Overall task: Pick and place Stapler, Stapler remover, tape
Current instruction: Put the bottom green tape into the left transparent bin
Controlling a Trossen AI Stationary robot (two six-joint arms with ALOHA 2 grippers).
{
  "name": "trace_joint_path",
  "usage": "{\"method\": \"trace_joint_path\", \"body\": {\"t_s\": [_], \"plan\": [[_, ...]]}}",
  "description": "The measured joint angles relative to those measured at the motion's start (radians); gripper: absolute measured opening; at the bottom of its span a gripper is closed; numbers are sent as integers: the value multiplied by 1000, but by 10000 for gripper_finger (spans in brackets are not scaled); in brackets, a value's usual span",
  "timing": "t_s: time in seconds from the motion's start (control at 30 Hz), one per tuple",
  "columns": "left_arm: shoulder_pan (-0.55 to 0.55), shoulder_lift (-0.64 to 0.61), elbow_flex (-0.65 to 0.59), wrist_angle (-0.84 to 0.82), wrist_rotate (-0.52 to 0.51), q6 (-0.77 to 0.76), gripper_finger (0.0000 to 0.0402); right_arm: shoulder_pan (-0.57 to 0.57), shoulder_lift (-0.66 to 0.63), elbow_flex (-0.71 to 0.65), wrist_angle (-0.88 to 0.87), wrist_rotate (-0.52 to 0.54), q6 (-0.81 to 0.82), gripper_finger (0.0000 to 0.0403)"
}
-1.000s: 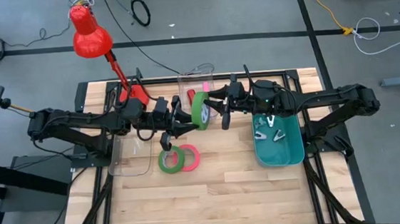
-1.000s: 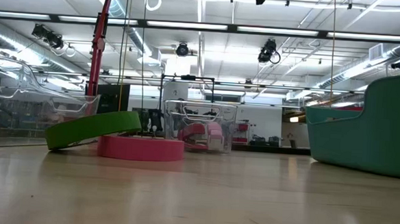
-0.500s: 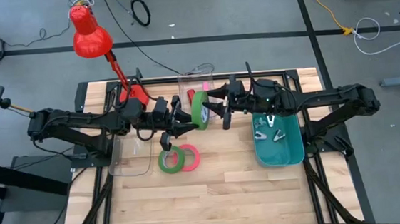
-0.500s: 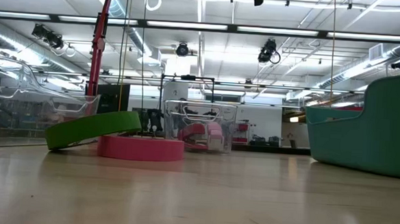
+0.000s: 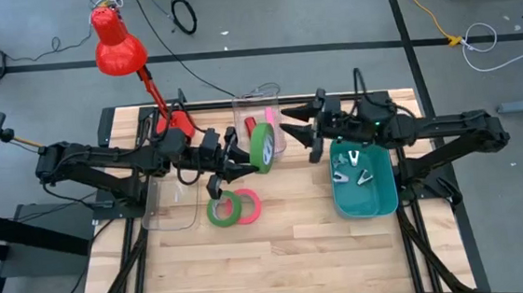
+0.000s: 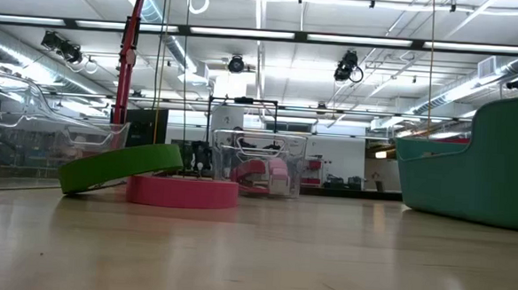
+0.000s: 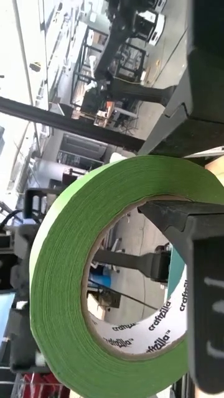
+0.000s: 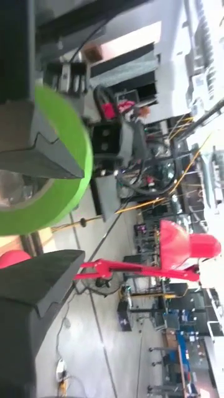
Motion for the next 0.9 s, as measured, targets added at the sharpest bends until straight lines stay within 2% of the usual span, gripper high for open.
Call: {"method": "trace_joint_path", "body": {"t_s": [0.37,0.57,0.9], "plan": [[13,-109,0,-191,-6,26,103,24,-89,0,-122,-74,-5,167],[13,-185,-1,-334,-61,57,103,24,-110,0,-220,-80,3,138],[4,-314,0,-625,-73,45,103,27,-111,0,-221,-80,3,95]]}}
